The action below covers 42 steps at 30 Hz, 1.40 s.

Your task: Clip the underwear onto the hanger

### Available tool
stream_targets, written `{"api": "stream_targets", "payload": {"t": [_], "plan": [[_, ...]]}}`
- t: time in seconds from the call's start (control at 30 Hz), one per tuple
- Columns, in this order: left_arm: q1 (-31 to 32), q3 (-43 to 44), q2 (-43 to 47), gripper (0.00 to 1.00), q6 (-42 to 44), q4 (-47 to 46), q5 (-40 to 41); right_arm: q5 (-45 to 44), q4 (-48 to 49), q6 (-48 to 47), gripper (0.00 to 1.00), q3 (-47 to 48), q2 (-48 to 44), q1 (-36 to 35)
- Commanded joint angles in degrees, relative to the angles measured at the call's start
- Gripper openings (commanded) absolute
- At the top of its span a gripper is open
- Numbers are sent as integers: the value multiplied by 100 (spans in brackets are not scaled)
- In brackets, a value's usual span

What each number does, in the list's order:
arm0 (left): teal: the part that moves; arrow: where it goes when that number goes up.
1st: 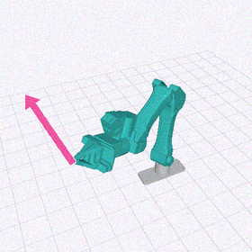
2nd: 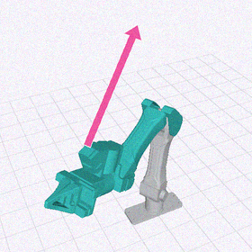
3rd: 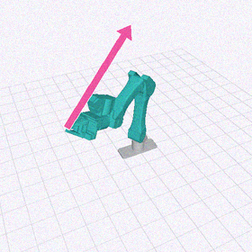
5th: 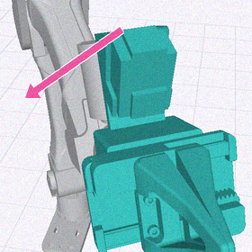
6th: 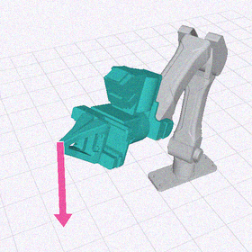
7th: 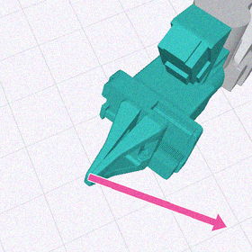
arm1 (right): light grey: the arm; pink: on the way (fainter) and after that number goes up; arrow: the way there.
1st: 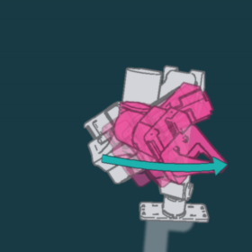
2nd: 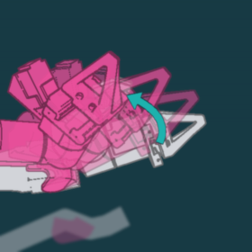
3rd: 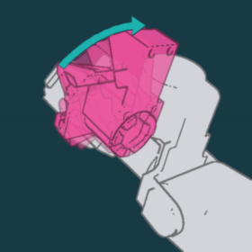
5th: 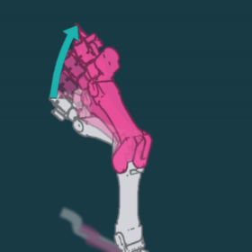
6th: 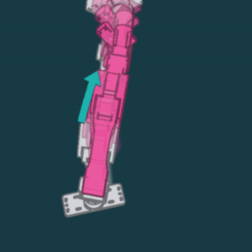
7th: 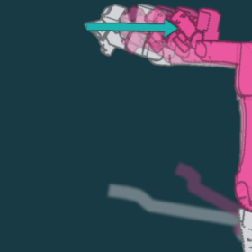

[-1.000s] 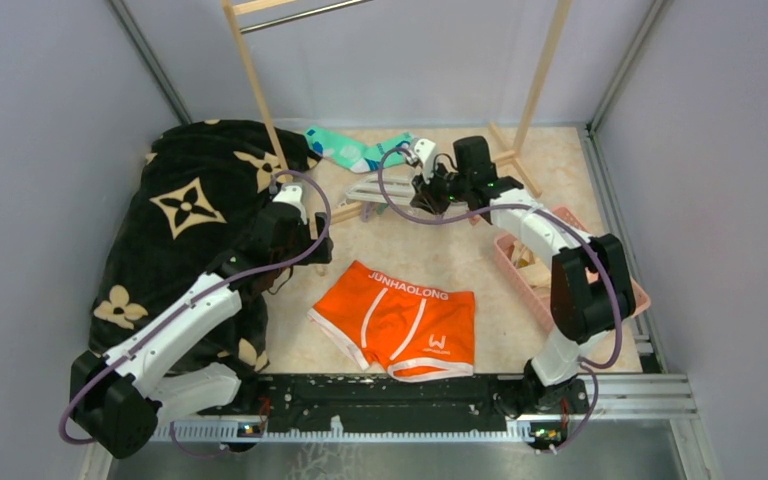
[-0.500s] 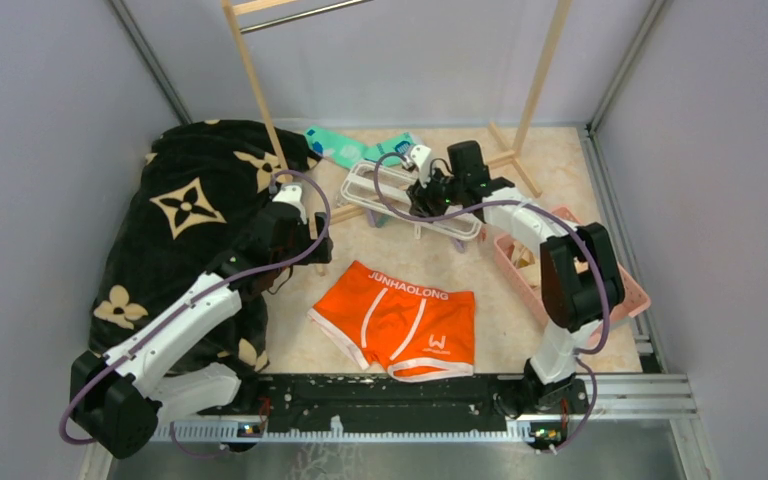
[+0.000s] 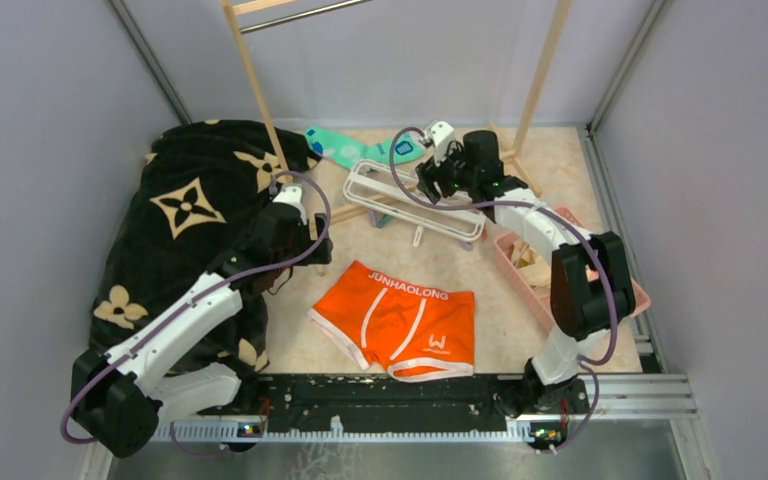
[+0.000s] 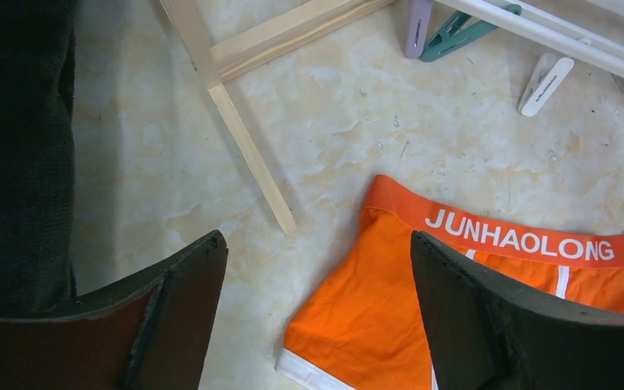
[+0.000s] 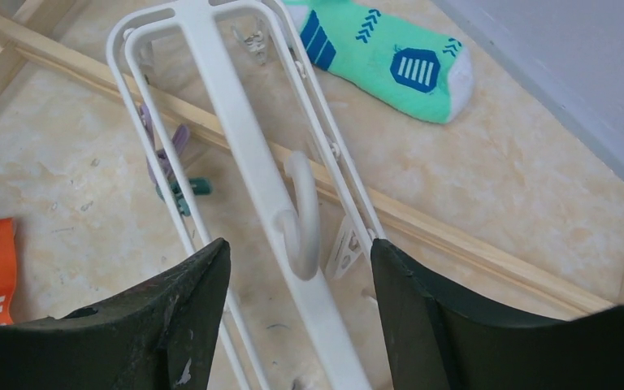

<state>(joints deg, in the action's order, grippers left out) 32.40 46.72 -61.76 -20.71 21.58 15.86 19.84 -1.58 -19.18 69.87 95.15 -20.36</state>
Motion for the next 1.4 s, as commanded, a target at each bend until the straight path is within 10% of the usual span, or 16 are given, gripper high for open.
{"api": "stream_targets", "payload": {"t": [0.0,0.17,0.5,1.37], "plan": [[-40,-66,63,89,9,-102,-38,282,386,314,64,510,446,85],[-48,-90,122,88,28,-71,-18,615,360,508,60,912,898,111],[-54,-98,194,89,32,-49,39,1006,553,771,0,1480,888,111],[-81,77,1310,88,242,-242,89,2153,-1579,-165,0,2370,-359,112]]}}
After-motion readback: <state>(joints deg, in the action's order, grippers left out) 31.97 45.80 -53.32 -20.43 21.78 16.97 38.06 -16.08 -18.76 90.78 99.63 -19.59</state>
